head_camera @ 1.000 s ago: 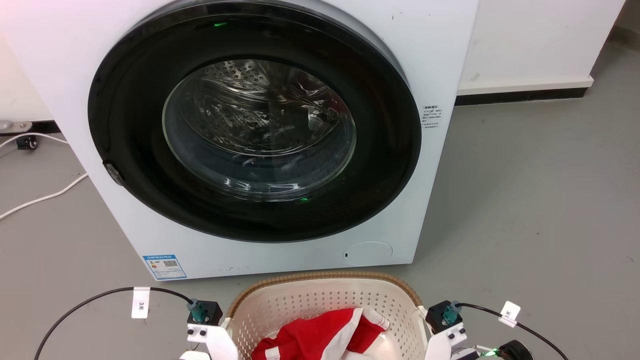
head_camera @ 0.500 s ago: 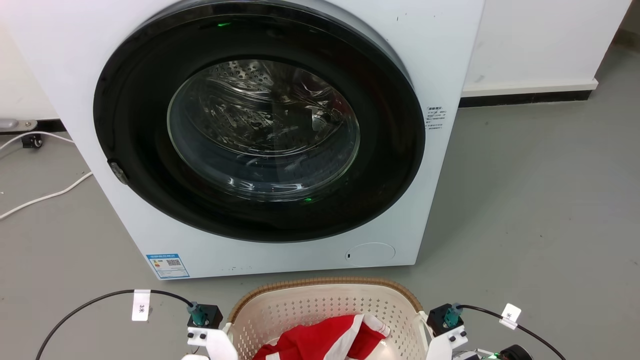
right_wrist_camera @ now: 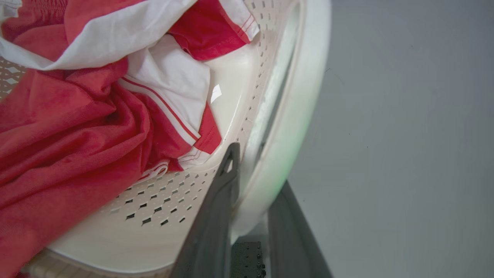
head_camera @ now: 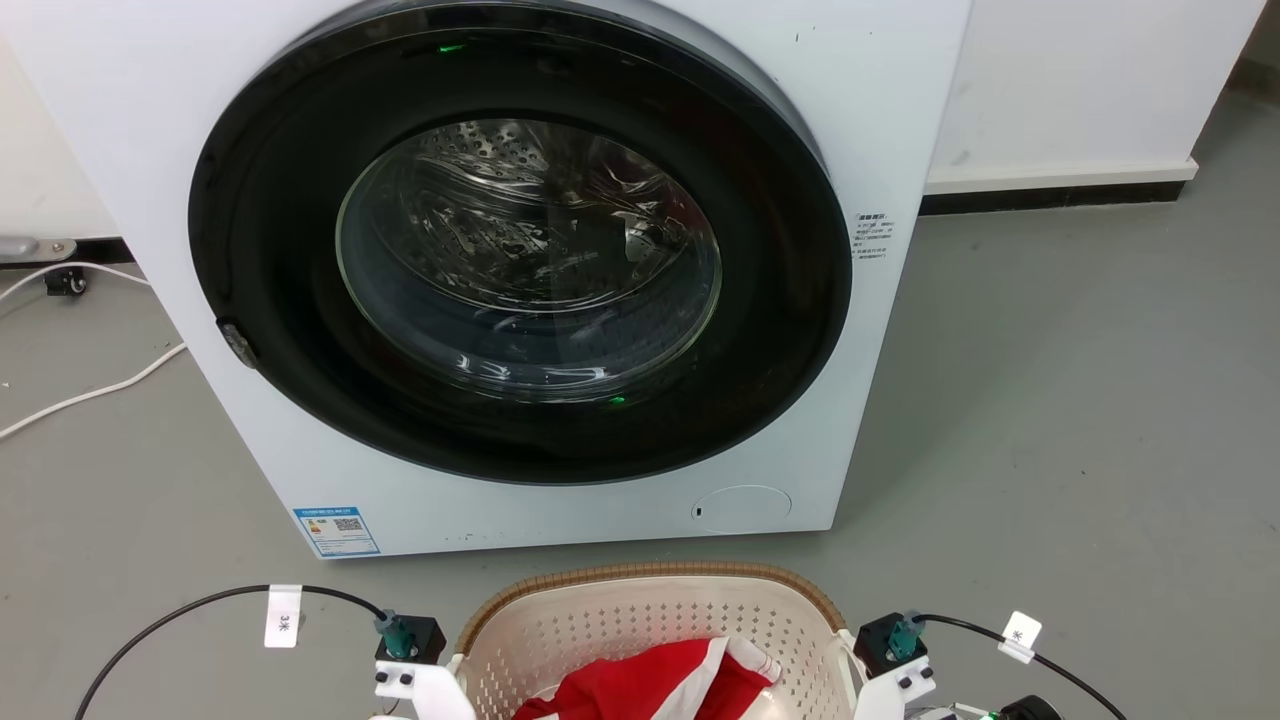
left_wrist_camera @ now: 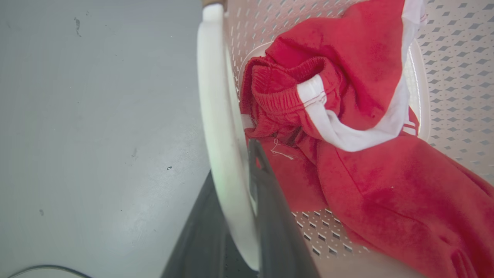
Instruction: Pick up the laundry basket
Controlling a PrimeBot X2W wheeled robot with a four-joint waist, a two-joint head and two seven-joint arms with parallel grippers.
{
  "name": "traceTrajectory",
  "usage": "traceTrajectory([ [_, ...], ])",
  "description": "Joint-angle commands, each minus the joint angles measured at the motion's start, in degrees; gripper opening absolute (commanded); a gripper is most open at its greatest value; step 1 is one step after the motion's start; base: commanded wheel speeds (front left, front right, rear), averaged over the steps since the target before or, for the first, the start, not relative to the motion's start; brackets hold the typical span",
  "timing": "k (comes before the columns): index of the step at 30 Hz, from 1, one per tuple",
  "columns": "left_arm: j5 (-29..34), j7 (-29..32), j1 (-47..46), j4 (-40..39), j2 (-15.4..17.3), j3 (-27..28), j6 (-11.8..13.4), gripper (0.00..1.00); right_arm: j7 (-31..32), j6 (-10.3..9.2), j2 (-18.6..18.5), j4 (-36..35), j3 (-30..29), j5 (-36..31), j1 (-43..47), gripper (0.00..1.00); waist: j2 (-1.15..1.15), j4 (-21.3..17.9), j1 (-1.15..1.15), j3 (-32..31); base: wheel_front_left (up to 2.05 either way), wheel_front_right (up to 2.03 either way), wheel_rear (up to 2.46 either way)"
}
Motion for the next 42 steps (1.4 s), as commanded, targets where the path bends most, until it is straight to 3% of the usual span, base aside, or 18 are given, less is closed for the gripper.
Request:
traceTrajectory([
  [1,-0.33,-0.31,-0.28,0.18,0.76,-0.45,-0.08,0.0,0.07,0.15,-0.81,0.16,0.66,0.27,-0.13,0.0,0.0,-0.03,0.0,0.01,0.0,0.0,0.0],
  [42,-6.2,-2.13,-1.64,1.5,1.13,-6.53,-0.08,0.0,-0.39,0.15,-1.54,0.15,5.69,5.28,-0.79,0.0,0.0,-0.03,0.0,0.63,0.0,0.0,0.0],
])
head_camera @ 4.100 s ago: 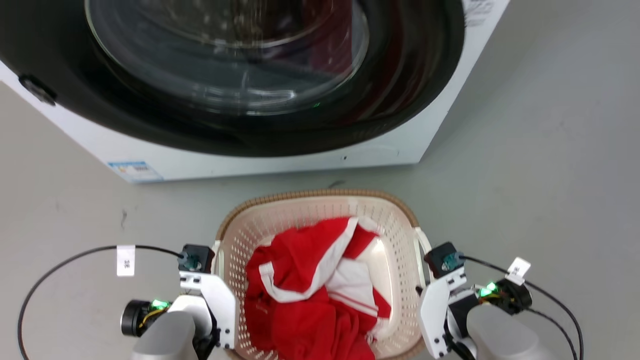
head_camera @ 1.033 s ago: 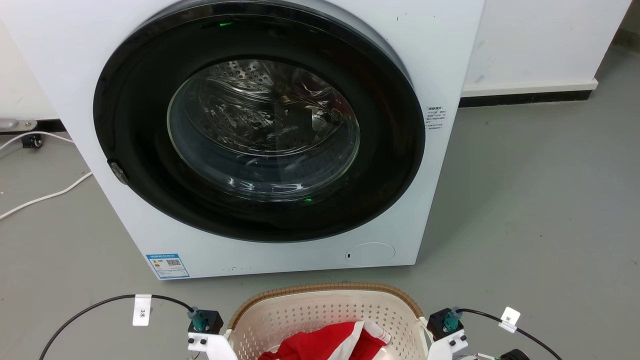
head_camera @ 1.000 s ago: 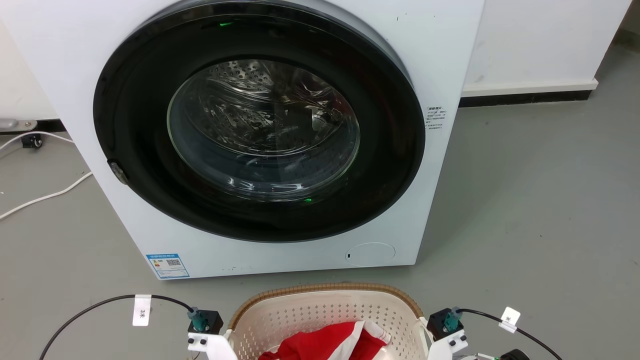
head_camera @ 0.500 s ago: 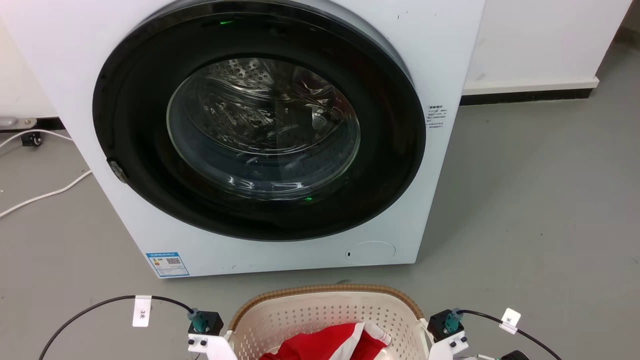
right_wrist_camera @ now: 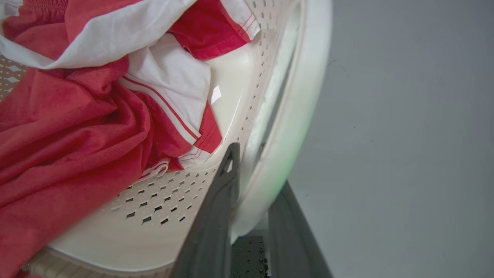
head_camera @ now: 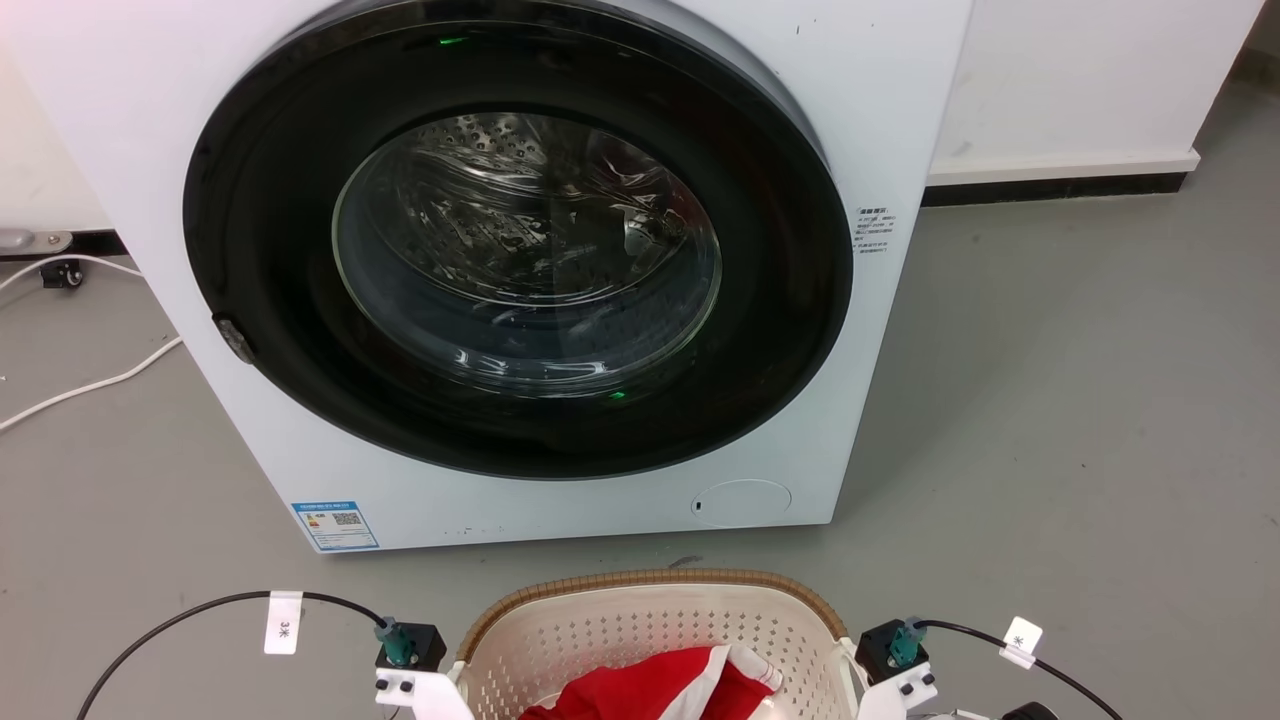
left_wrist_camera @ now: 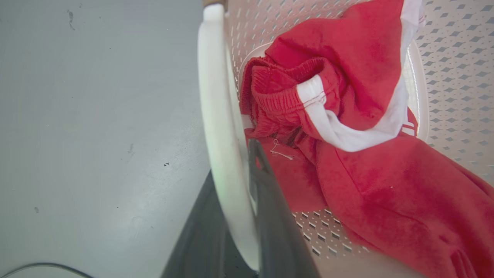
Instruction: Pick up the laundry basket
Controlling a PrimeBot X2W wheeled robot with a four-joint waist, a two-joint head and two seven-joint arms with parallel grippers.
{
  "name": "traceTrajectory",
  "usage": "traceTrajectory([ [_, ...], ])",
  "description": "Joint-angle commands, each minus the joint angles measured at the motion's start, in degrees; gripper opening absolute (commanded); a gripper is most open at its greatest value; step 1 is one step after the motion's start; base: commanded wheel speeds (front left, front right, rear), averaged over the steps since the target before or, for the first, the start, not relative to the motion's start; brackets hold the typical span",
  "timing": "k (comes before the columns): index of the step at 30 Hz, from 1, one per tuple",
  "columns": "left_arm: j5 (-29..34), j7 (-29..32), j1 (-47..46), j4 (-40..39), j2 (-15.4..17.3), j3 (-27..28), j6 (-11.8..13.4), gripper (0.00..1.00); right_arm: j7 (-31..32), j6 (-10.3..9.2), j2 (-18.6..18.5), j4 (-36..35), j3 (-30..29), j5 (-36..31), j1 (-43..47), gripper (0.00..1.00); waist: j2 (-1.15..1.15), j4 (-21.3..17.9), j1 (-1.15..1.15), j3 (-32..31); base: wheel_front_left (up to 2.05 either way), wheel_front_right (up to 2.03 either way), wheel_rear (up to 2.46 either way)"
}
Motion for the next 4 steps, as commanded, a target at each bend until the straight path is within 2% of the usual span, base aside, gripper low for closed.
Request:
traceTrajectory([
  [1,-0.18,-0.49,-1.06,0.28,1.01,-0.29,-0.08,0.0,-0.2,0.15,-0.97,0.23,0.45,-0.01,-0.59,0.0,0.0,0.03,0.0,0.0,0.0,0.0,0.0],
  [4,-0.6,-0.5,-1.11,0.33,1.07,-0.63,-0.08,0.0,-0.17,0.15,-0.99,0.24,0.68,0.28,-0.66,0.0,0.0,0.03,0.0,0.01,0.0,0.0,0.0],
])
